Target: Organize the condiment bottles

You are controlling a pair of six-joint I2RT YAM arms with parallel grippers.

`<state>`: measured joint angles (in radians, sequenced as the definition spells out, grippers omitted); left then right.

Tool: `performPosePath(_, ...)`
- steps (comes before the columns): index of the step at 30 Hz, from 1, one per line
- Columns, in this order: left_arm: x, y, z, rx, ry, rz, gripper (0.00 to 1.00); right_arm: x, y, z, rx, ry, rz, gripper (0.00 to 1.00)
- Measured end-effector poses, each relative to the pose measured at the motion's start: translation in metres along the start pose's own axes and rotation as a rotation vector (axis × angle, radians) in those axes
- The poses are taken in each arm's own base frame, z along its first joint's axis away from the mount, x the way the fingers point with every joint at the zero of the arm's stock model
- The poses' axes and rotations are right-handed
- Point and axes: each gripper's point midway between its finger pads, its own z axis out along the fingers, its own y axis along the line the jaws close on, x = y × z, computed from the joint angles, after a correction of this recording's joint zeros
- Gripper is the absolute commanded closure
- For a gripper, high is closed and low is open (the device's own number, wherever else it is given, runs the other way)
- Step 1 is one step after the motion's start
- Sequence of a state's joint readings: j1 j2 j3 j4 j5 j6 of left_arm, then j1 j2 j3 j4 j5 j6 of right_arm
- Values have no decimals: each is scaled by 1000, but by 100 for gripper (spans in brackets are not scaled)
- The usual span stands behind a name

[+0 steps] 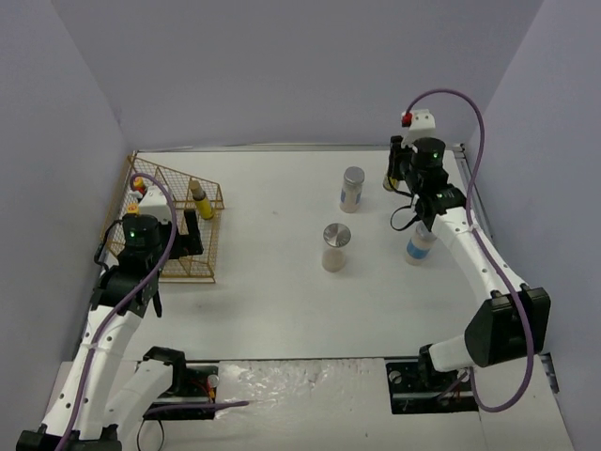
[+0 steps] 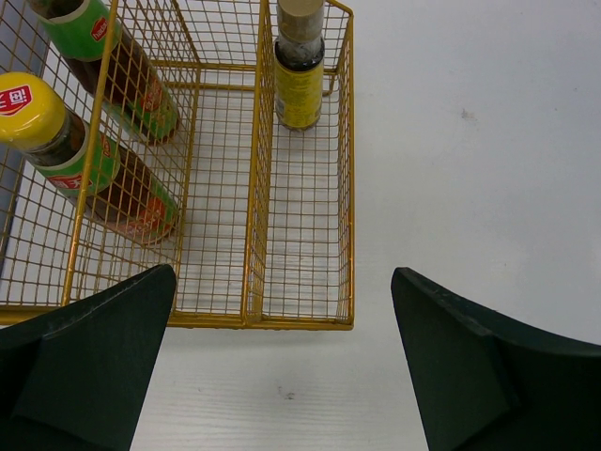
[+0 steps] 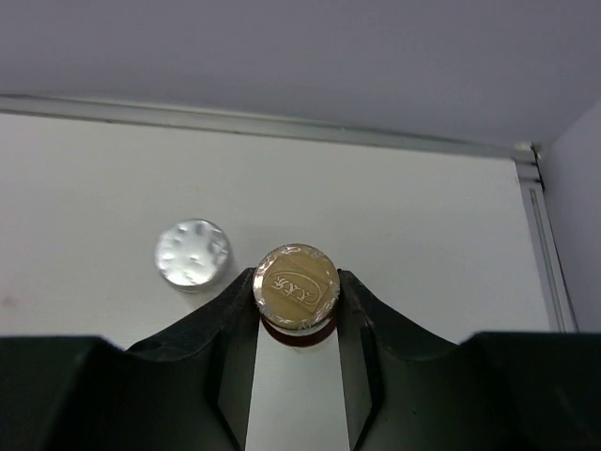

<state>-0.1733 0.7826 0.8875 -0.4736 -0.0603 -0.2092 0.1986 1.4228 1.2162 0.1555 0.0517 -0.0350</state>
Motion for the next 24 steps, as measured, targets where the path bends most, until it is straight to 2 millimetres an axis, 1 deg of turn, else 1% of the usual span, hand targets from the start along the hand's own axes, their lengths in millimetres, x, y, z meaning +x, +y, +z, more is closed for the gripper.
performPosePath(1, 0, 0, 0, -1, 0, 0, 3, -19, 14, -9, -40, -39, -12, 100)
performPosePath(3, 0, 1, 0, -5, -1, -1, 3, -52, 41, -26, -127, -114, -25, 100)
performPosePath(5, -1, 2, 0, -11, -3, -2, 3, -72, 69, -41, -228, -163, -34, 100)
performPosePath(6, -1, 3, -1, -15, -5, -2, 3, -79, 84, -48, -281, -181, -39, 100)
performPosePath(7, -1, 4, -1, -18, -7, -3, 3, -82, 100, -54, -330, -188, -46, 100)
performPosePath(9, -2, 5, -2, -23, -13, -4, 3, -81, 128, -62, -416, -188, -63, 100)
performPosePath(12, -5, 5, -5, -22, -27, -6, 3, -62, 183, -71, -566, -147, -94, 100)
performPosePath(15, -6, 5, -6, -21, -36, -8, 3, -32, 232, -75, -689, -83, -128, 100)
performPosePath(17, -7, 5, -6, -21, -39, -8, 3, -8, 261, -79, -757, -38, -152, 100)
performPosePath(19, -7, 5, -6, -22, -40, -8, 3, 14, 284, -81, -805, -2, -175, 100)
performPosePath(24, -6, 6, -6, -25, -39, -9, 3, 65, 334, -87, -907, 61, -239, 100)
